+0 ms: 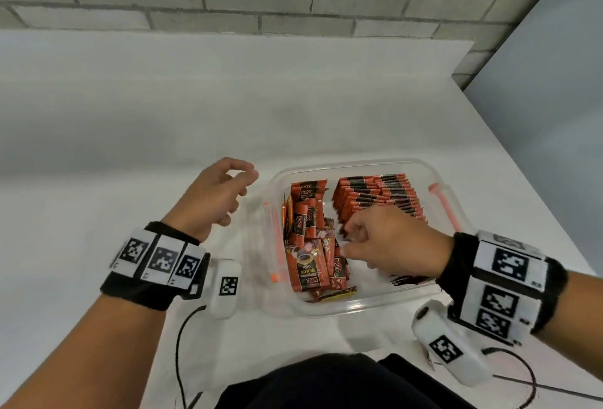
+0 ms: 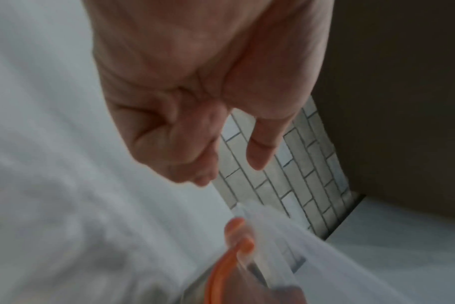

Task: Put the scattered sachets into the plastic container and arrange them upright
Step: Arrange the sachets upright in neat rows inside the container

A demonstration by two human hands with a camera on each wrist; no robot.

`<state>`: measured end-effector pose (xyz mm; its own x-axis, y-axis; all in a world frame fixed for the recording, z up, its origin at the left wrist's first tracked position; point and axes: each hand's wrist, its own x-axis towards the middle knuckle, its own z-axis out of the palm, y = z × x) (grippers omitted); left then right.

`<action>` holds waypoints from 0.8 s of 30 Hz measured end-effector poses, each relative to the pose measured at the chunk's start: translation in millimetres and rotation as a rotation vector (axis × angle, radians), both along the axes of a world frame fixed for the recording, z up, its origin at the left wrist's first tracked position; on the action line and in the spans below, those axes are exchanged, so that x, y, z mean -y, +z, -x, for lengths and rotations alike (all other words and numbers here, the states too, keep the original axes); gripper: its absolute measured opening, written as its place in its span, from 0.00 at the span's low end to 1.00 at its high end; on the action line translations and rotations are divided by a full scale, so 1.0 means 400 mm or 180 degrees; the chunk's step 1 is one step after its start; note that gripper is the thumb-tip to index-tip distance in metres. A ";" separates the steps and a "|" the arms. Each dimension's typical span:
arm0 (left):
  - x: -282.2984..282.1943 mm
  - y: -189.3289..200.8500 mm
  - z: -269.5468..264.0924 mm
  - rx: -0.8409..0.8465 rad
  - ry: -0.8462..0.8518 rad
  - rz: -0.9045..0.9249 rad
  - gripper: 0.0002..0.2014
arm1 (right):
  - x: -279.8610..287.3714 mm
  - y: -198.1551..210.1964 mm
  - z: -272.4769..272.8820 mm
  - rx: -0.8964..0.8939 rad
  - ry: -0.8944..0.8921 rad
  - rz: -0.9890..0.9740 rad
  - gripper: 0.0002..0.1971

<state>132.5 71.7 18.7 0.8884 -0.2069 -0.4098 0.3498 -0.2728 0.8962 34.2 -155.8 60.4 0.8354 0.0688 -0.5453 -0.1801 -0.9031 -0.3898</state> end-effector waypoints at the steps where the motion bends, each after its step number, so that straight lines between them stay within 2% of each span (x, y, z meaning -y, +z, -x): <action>1: 0.001 -0.010 0.009 -0.0061 -0.0109 -0.0021 0.09 | -0.009 -0.006 -0.001 -0.0026 -0.0066 -0.0019 0.21; 4: 0.017 -0.028 0.033 -0.0239 -0.0375 0.0164 0.12 | -0.038 -0.013 -0.013 0.0032 -0.0134 -0.0079 0.21; 7: 0.025 -0.037 0.035 -0.0240 -0.0405 0.0317 0.10 | -0.067 -0.004 -0.030 0.0079 -0.0116 -0.0023 0.17; 9: 0.023 -0.038 0.029 -0.0237 -0.0428 0.0348 0.08 | -0.080 -0.002 -0.040 -0.0024 -0.0146 -0.0048 0.21; 13: 0.016 -0.039 0.022 -0.0229 -0.0511 0.0405 0.08 | -0.104 -0.008 -0.059 -0.0173 -0.0240 -0.0167 0.21; 17: 0.016 -0.042 0.020 -0.0228 -0.0506 0.0471 0.07 | -0.123 -0.026 -0.079 -0.0284 -0.0542 -0.0334 0.28; 24: 0.017 -0.046 0.020 -0.0253 -0.0485 0.0522 0.07 | -0.147 -0.029 -0.114 -0.0404 -0.0863 -0.0636 0.29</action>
<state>124.7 64.9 0.2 0.8082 -0.4057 -0.4270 0.3869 -0.1809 0.9042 79.8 -96.8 48.7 0.7644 -0.0305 -0.6440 -0.4610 -0.7241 -0.5130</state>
